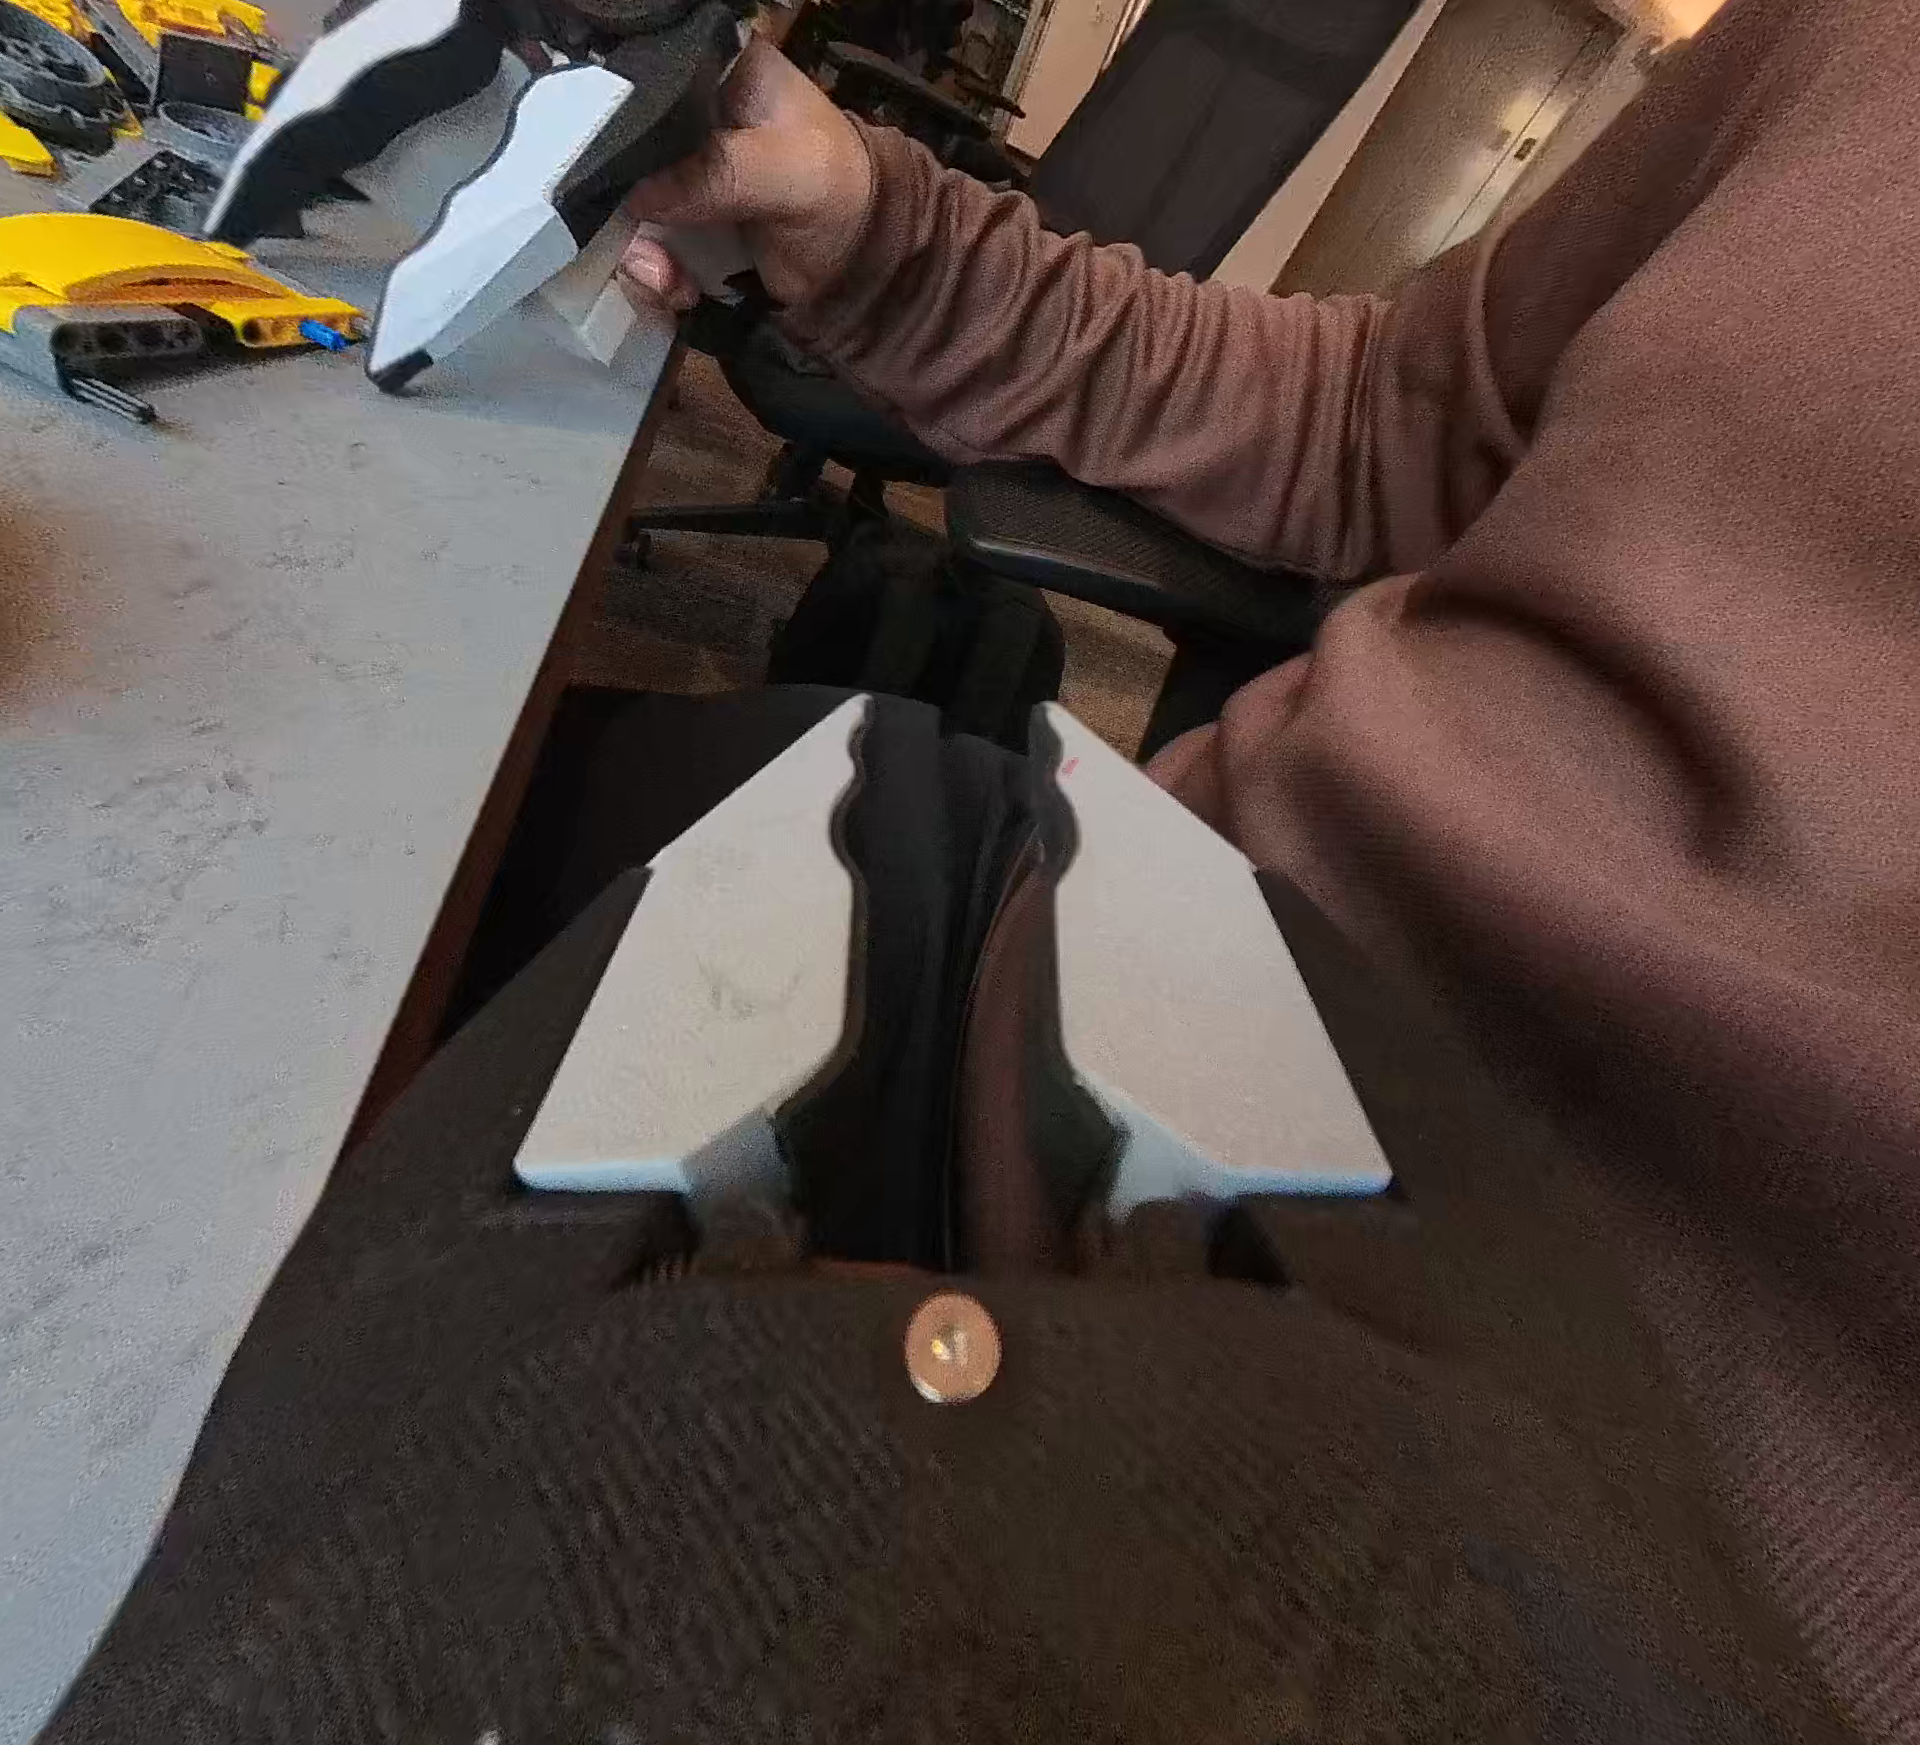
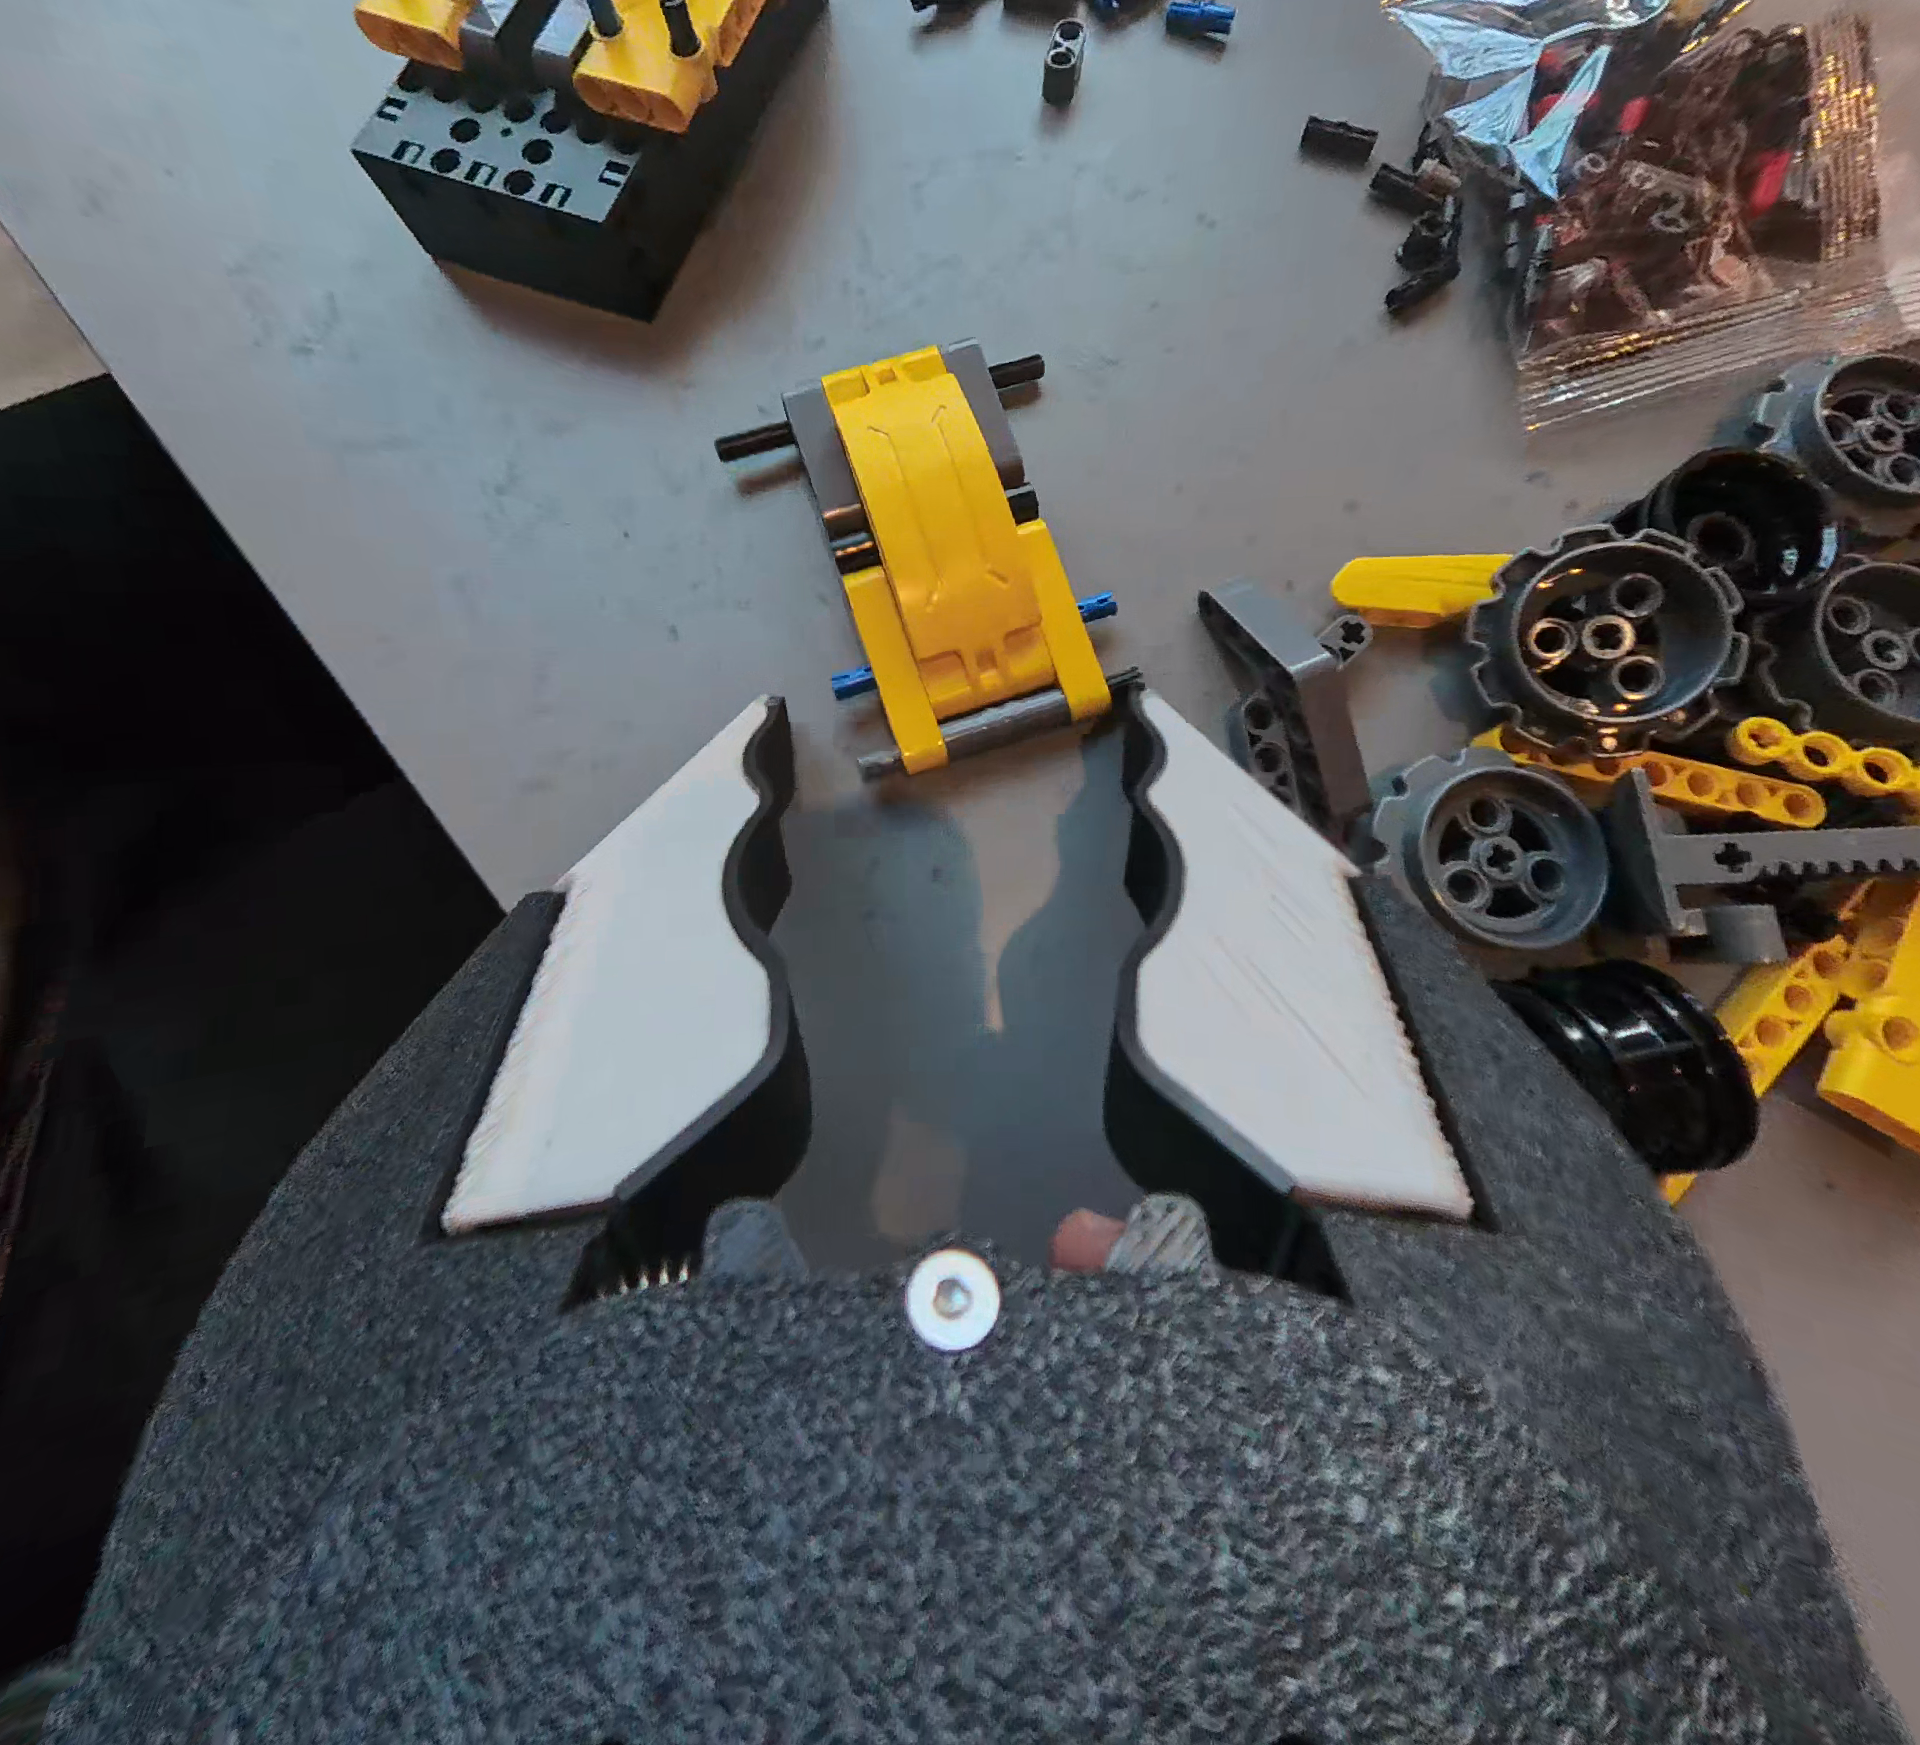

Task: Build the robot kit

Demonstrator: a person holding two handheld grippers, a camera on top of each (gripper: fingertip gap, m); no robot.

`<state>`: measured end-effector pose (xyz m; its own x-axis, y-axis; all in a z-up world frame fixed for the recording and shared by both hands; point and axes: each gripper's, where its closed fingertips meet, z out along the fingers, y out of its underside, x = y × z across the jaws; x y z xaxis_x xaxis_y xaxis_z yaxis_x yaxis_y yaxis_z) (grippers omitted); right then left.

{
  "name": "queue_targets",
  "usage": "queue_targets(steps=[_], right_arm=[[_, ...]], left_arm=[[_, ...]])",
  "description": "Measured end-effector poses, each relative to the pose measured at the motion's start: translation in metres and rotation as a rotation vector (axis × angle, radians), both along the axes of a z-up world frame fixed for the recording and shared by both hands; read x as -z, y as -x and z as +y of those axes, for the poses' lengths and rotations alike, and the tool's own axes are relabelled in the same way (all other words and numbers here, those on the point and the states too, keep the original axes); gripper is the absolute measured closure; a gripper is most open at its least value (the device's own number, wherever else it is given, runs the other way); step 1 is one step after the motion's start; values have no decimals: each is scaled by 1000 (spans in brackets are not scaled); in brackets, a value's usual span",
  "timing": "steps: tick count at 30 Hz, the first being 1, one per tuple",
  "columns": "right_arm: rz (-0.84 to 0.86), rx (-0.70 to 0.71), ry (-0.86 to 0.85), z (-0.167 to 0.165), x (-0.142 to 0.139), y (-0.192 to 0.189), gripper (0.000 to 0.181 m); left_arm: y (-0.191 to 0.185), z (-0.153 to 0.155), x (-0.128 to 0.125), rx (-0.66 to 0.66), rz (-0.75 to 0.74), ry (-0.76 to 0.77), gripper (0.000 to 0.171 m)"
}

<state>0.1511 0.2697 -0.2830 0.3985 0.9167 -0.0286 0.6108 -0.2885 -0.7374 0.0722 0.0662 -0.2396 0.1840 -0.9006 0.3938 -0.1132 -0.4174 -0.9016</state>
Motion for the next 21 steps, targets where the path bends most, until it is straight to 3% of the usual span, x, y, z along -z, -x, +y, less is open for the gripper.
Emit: queue_targets(steps=[4, 8, 15, 18, 21], right_arm=[[11, 28, -5, -2, 1, 0, 124], [-17, 34, -44, -11, -1, 1, 135], [59, -261, 38, -73, -10, 26, 134], [122, -242, -40, -63, -29, 28, 138], [197, -130, -80, -38, -48, 18, 141]], left_arm=[[-4, -4, 4, 91, 18, -9, 147], [-3, 0, 10, 83, 37, -20, 146], [2, 1, 8, 30, 39, -44, 146], [6, 4, 4, -5, 32, -67, 146], [11, 7, 6, -27, 37, -46, 146]])
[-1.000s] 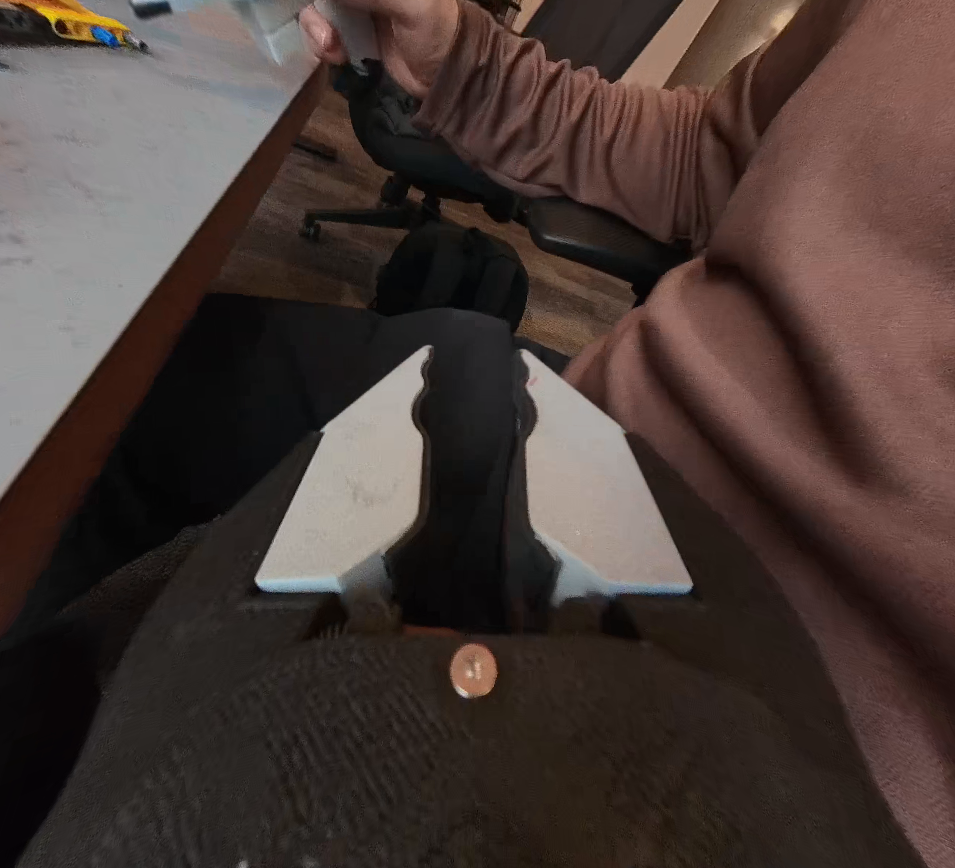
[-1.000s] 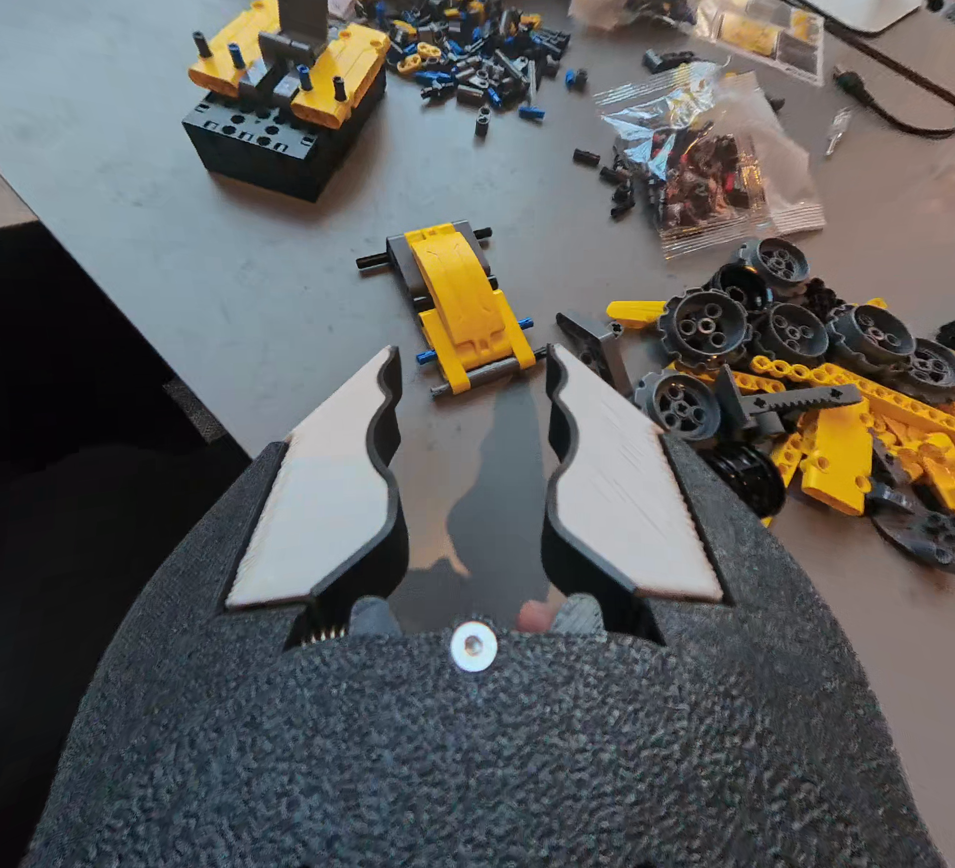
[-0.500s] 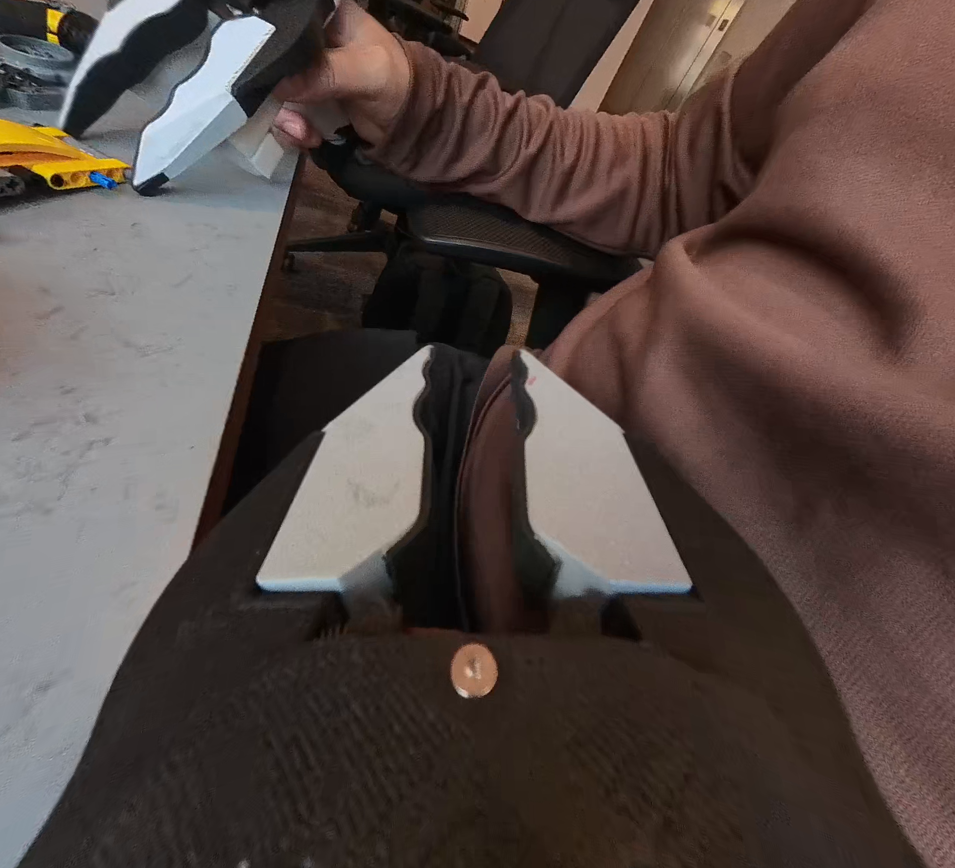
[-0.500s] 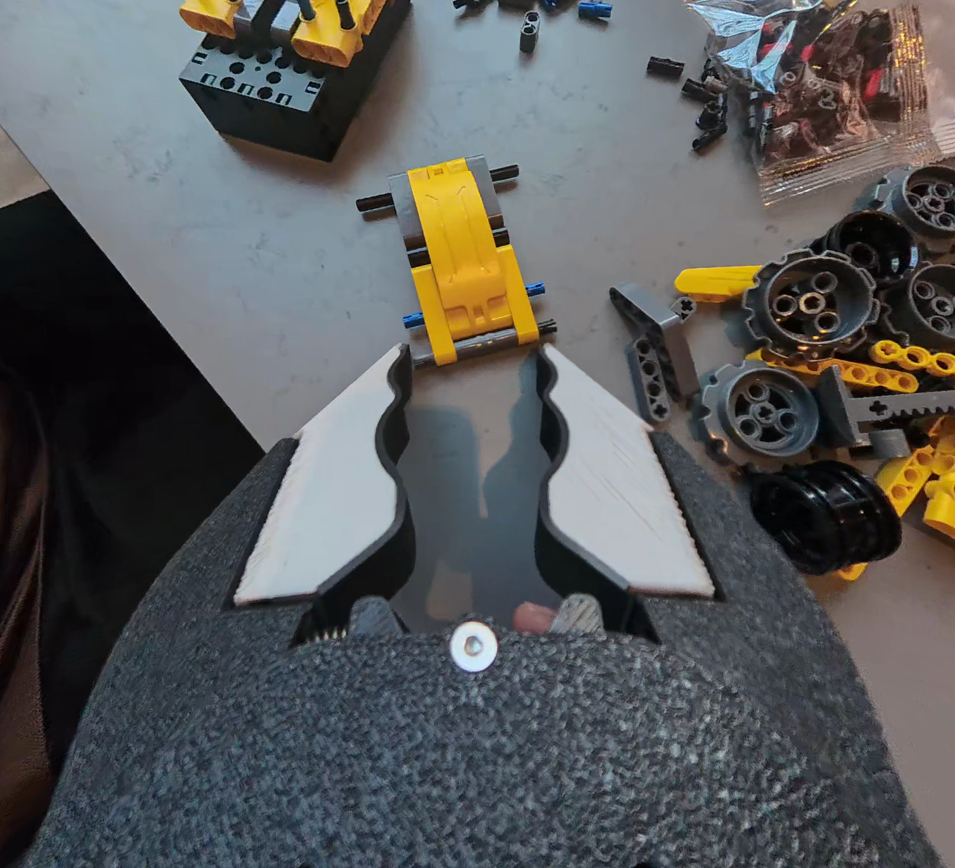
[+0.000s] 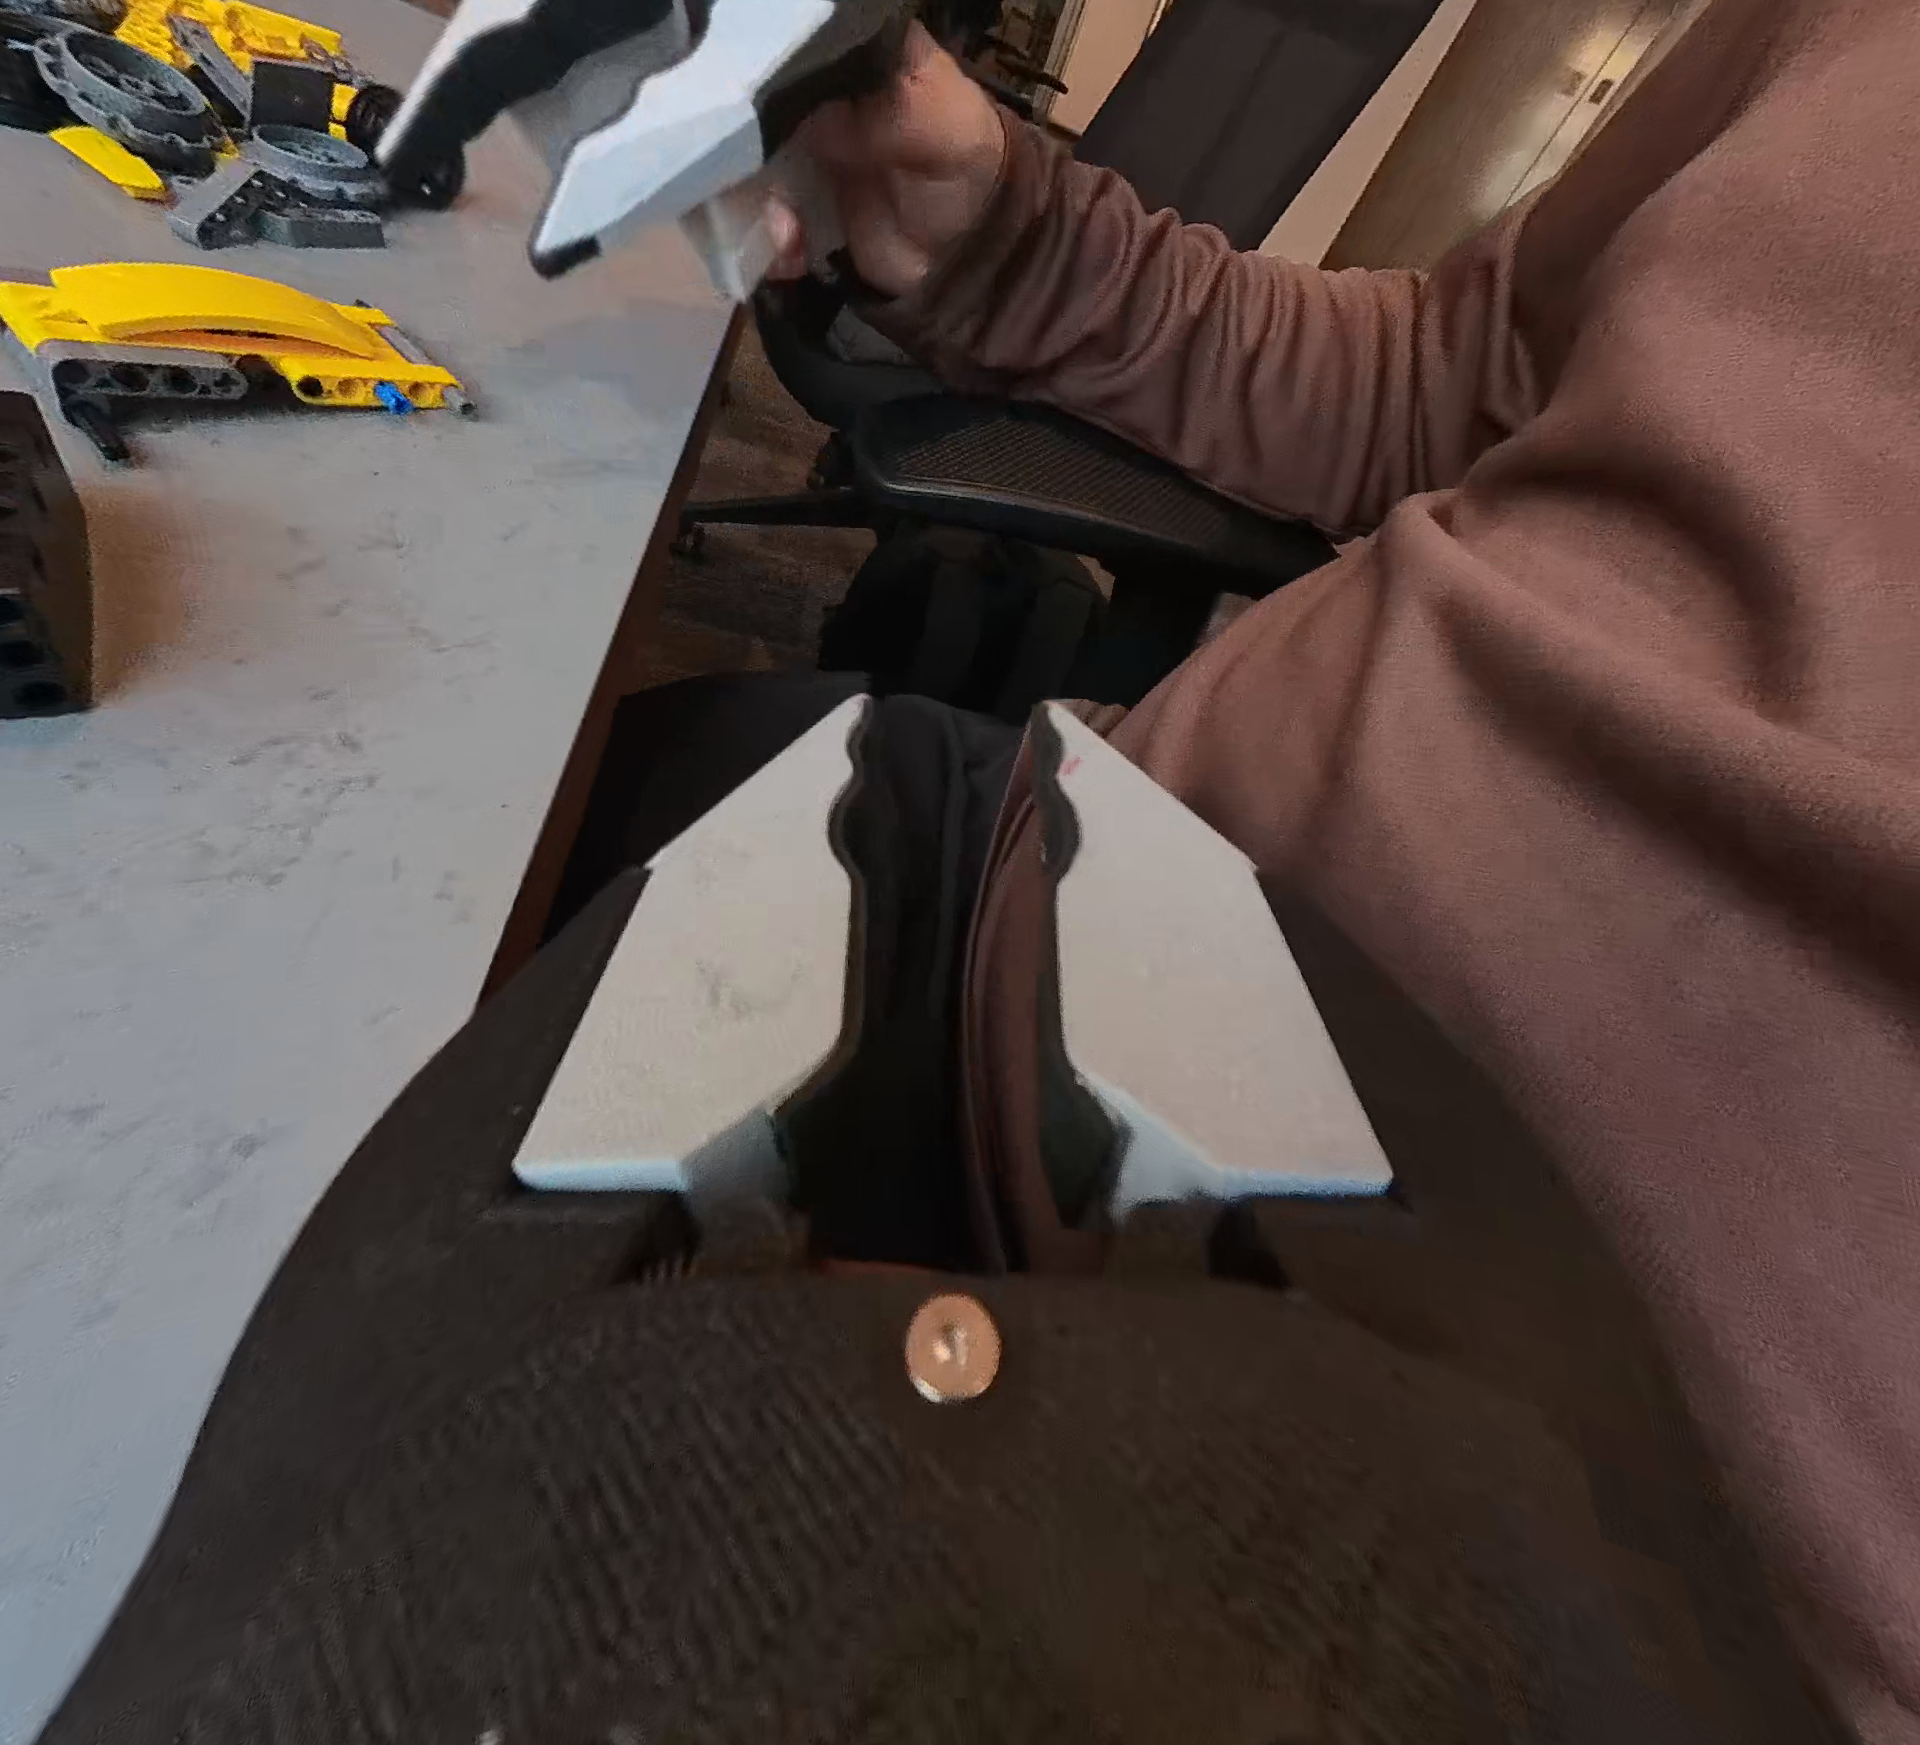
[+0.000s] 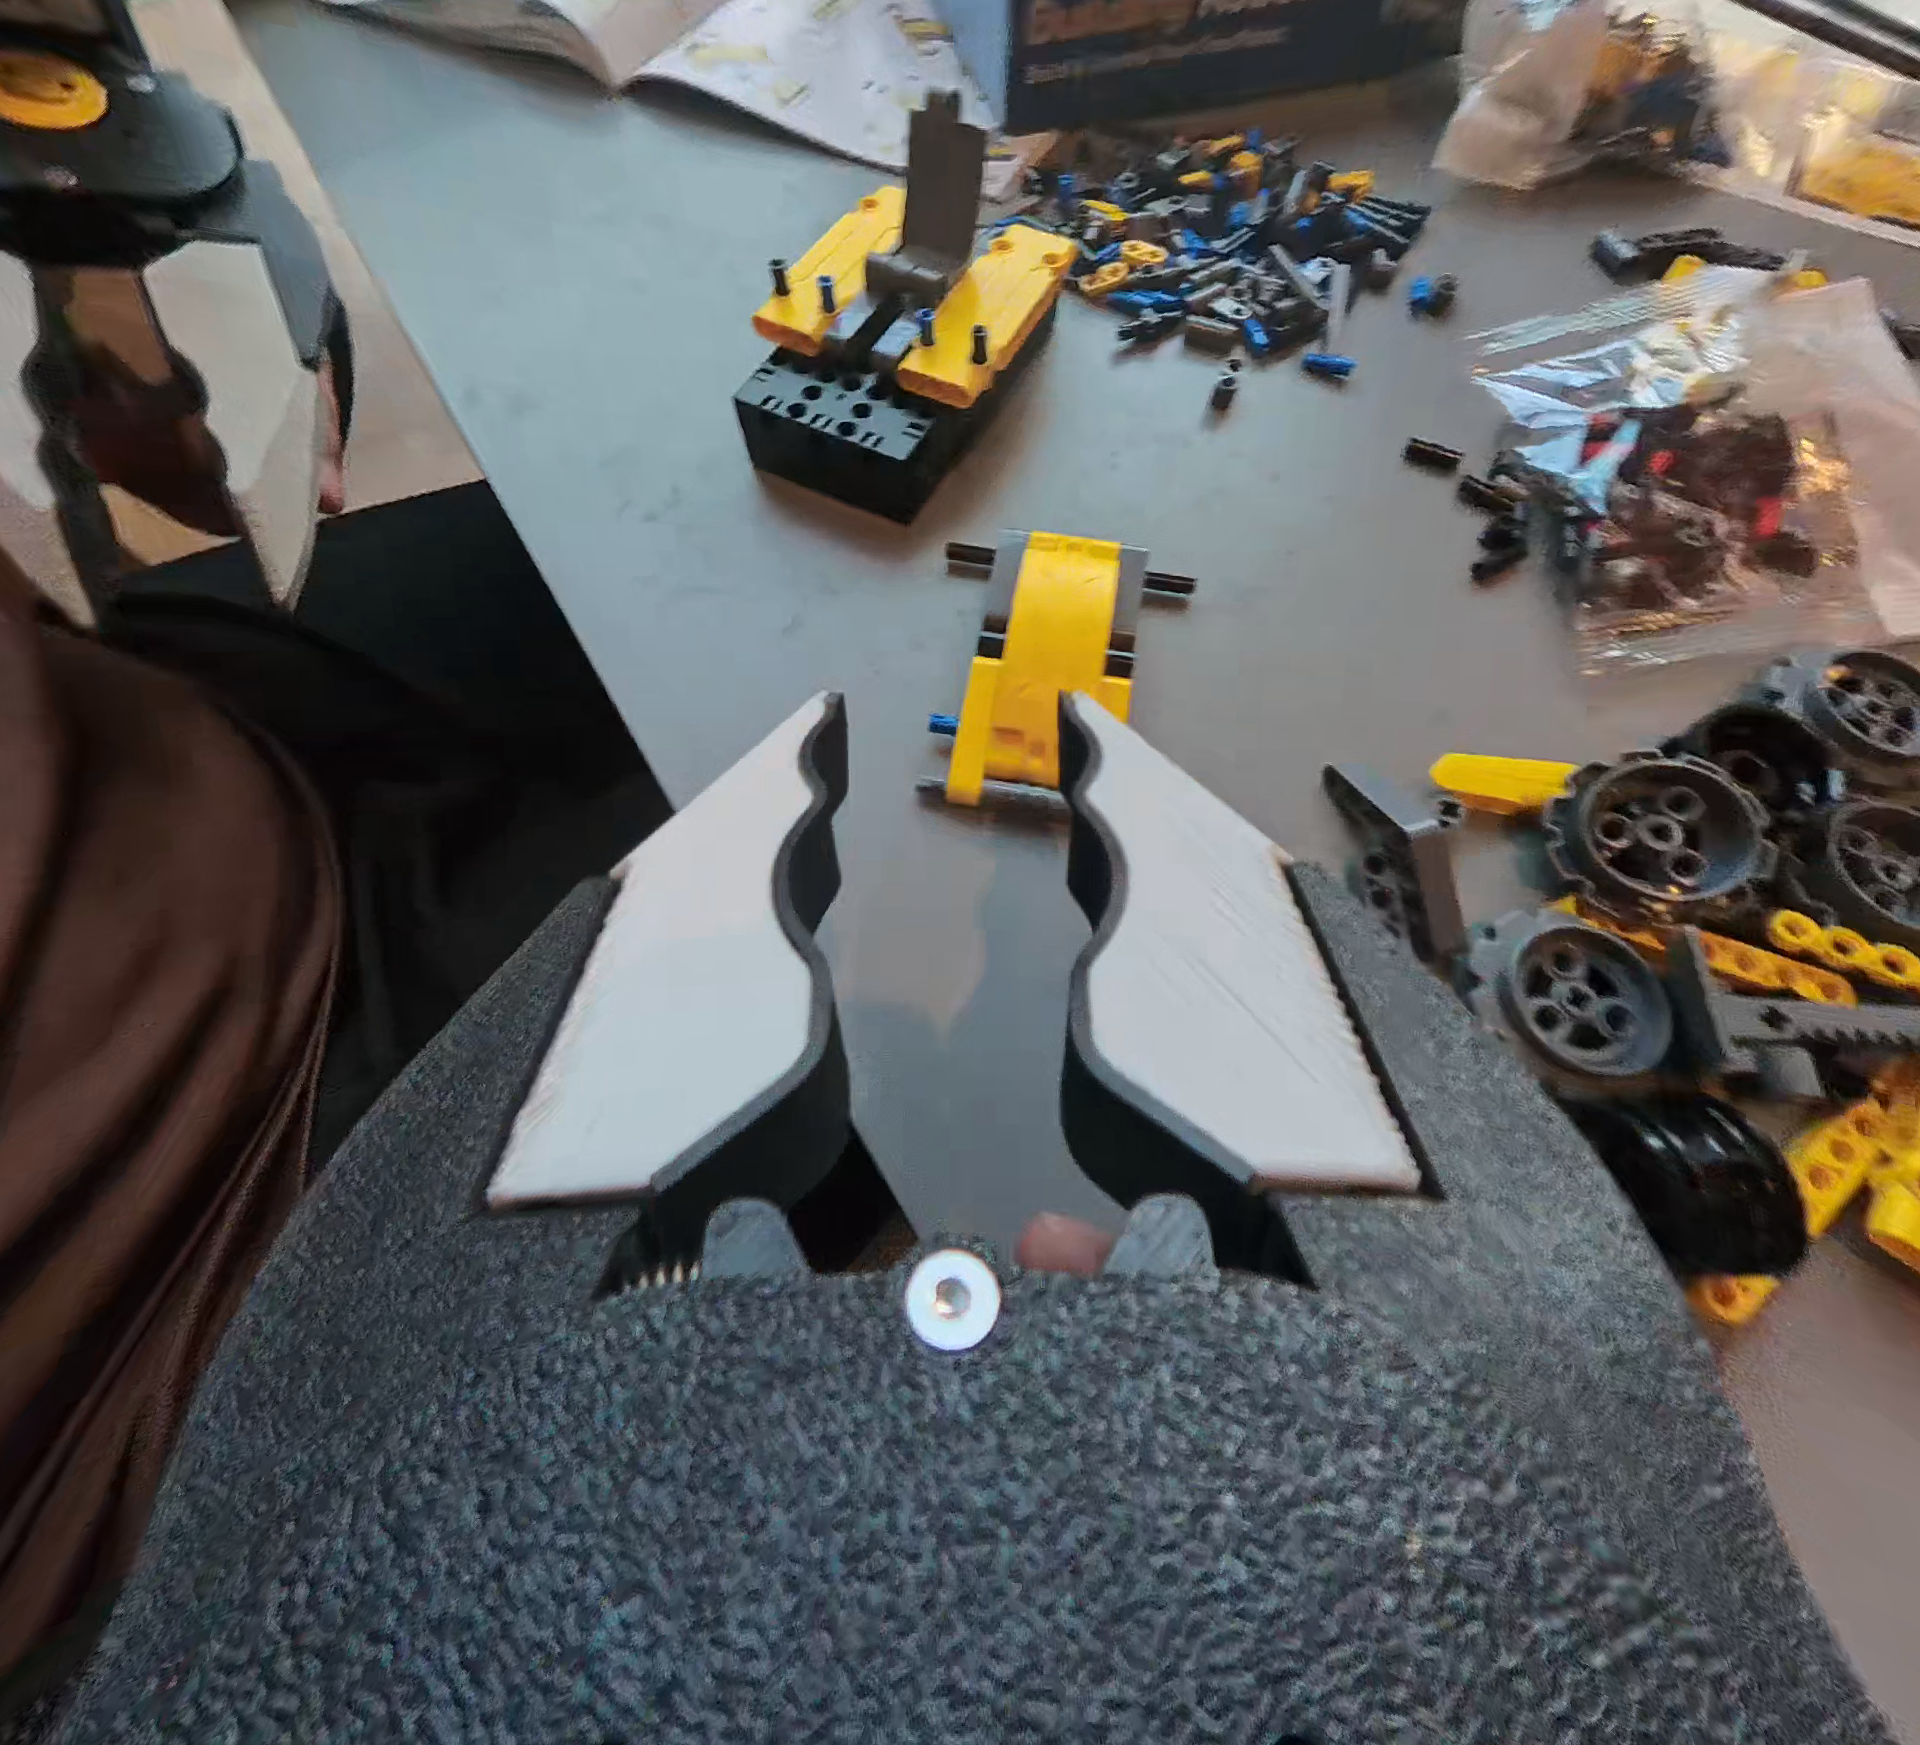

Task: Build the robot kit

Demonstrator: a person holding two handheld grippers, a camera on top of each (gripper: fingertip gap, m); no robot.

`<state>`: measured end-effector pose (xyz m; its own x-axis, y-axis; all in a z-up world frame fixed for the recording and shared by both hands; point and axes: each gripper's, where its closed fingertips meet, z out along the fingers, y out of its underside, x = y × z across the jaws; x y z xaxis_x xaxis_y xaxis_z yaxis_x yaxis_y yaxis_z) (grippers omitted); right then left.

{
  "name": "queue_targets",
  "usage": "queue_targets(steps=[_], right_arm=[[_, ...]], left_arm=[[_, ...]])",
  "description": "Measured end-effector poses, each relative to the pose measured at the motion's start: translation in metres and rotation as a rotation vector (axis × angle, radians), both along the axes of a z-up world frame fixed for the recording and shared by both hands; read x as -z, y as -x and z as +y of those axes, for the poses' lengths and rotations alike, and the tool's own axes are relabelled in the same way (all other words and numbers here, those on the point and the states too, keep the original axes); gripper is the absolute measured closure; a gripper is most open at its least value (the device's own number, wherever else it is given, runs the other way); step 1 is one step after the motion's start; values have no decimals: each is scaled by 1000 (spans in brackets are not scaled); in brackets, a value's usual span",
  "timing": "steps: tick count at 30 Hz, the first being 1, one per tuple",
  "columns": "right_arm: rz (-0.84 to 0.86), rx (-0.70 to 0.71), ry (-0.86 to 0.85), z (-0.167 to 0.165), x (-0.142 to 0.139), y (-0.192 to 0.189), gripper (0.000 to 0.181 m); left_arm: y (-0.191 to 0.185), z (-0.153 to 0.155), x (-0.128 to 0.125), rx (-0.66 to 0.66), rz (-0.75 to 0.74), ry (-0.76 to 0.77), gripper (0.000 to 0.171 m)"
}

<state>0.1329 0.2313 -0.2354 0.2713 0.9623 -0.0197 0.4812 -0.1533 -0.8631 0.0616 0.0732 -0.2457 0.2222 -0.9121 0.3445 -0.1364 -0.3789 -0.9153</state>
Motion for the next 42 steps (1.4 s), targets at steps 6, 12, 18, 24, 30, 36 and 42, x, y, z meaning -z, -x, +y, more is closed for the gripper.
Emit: queue_targets(steps=[6, 12, 18, 24, 30, 36, 42], right_arm=[[-130, 94, 33, 17, 24, -19, 137], [-226, 1, 130, 3, 47, -9, 123], [-211, -140, 122, -22, 42, 14, 128], [-191, 89, 41, 33, 22, -24, 142], [-159, 101, 74, 37, 12, -21, 165], [-160, -40, 103, 17, 10, 14, 168], [-162, -28, -44, 24, -3, 34, 170]], left_arm=[[11, 10, -2, -30, -23, 18, 147], [12, 12, -1, -14, -34, 22, 149], [5, 9, 7, 4, -14, 34, 148], [8, 16, 5, -50, 6, -8, 148], [16, 40, 2, -222, 69, -24, 144], [20, 66, 2, -362, 376, -219, 142], [1, 123, -34, -242, 618, -382, 118]])
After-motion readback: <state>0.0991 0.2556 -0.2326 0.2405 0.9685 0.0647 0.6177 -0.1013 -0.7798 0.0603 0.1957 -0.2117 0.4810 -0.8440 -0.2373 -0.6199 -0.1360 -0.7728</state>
